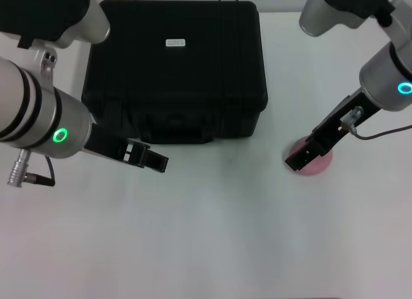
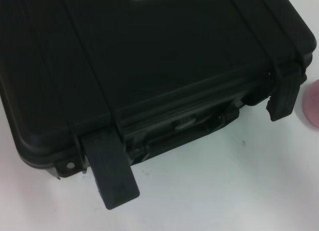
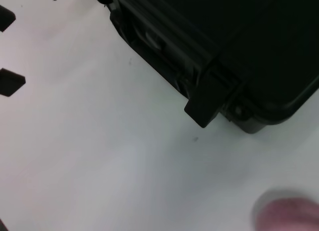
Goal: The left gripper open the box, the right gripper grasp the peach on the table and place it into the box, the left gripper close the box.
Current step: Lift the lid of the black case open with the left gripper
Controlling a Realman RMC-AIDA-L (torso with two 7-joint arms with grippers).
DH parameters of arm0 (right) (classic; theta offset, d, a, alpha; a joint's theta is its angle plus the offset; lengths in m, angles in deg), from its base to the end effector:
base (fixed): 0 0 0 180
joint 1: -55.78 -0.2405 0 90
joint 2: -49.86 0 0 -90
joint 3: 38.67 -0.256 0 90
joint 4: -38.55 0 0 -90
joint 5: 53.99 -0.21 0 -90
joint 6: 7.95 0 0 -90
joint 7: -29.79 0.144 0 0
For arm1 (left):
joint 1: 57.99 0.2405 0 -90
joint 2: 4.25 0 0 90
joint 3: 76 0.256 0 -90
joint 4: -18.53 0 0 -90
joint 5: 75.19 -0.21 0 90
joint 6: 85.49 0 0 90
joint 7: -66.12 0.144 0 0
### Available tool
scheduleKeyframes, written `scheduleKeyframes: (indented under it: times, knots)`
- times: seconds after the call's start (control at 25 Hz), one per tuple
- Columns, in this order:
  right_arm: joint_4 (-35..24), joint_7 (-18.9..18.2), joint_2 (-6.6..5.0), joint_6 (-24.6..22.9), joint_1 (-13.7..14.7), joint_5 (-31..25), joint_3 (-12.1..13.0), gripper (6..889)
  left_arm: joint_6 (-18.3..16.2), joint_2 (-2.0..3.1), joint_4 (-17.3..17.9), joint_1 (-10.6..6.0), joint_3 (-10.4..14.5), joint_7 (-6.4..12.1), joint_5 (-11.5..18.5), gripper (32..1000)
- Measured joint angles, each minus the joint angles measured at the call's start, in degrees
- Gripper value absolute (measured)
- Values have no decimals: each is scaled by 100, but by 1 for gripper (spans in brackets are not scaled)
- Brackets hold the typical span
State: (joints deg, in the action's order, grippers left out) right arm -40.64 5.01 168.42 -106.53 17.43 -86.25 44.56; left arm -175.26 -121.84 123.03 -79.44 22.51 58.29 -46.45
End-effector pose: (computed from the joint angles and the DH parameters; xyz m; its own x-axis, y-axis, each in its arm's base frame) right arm 0.1553 0.3402 -0.0048 0.6640 -0.6813 0.3080 -0.5692 -0.7277 -0.3827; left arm -0.1426 0.2952 -0.0018 0.5246 0.8488 0.0656 0.7375 -0.4145 -0.5332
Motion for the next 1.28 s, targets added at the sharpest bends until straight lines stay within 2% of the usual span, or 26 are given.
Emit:
scheduleKeyframes:
  times: [0.36,0.52,0.68,0.96,1.28]
  knots:
    - [0,3,0,-39,-15,13,1,845,101,1,-116,48,-1,21,52,911]
    - [0,5,0,-39,-27,13,1,845,76,5,-226,-24,-31,15,30,913]
    - [7,6,0,-39,-31,12,1,844,55,7,-299,-113,-280,1,3,914]
    - [76,8,-5,-39,-39,11,0,845,180,15,-716,-418,-863,4,-98,915]
    - [82,7,-9,-38,-41,9,1,844,342,17,-1080,-699,-1113,-9,-284,915]
